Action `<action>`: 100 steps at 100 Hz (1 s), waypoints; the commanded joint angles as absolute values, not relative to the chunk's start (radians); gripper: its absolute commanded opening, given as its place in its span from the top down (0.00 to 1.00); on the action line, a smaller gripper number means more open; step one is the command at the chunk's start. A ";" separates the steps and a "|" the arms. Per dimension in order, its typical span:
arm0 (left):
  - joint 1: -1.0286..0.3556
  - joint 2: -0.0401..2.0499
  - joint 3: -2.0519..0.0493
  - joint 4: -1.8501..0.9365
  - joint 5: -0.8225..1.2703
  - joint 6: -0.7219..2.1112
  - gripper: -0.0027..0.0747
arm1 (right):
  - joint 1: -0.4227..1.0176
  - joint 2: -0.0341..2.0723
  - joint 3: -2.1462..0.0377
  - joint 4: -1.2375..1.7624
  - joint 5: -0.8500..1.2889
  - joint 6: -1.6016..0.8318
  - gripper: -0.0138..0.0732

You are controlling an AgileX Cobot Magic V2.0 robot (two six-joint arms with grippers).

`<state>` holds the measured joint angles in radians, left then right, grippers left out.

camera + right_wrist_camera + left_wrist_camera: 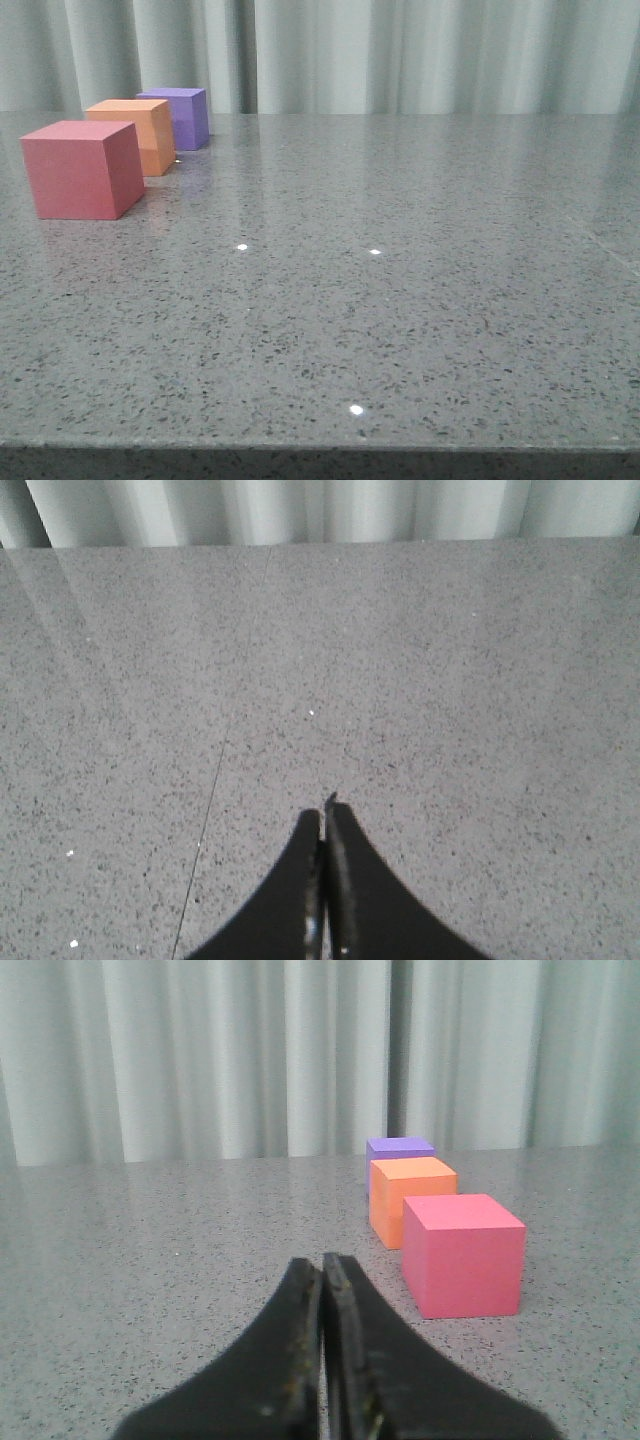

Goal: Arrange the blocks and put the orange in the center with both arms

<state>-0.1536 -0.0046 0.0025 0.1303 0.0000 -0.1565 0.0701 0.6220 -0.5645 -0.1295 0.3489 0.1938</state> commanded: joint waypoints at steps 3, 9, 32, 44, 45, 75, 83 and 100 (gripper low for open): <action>-0.151 -0.037 0.044 0.130 -0.082 -0.153 0.99 | 0.062 0.559 -0.551 -0.148 0.257 0.189 0.92; -0.151 -0.037 0.044 0.130 -0.082 -0.153 0.99 | 0.062 0.504 -0.518 -0.140 0.231 0.189 0.92; -0.151 -0.037 0.044 0.130 -0.082 -0.153 0.99 | 0.062 0.264 -0.348 -0.136 0.117 0.189 0.92; -0.151 -0.037 0.044 0.130 -0.082 -0.153 0.99 | 0.062 0.120 -0.263 -0.136 0.092 0.189 0.92; -0.151 -0.037 0.044 0.130 -0.082 -0.153 0.99 | 0.062 0.112 -0.254 -0.136 0.092 0.189 0.92; -0.151 -0.037 0.044 0.130 -0.082 -0.153 0.99 | 0.062 -0.026 -0.077 -0.131 0.020 0.189 0.92; -0.151 -0.037 0.044 0.130 -0.082 -0.153 0.99 | 0.062 -0.026 -0.035 -0.131 -0.053 0.189 0.92; -0.151 -0.037 0.044 0.130 -0.082 -0.153 0.99 | 0.062 -0.026 0.009 -0.131 -0.127 0.189 0.92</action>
<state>-0.1536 -0.0046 0.0025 0.1303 0.0000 -0.1565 0.0701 -0.0095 0.0208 -0.1295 0.0000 0.1938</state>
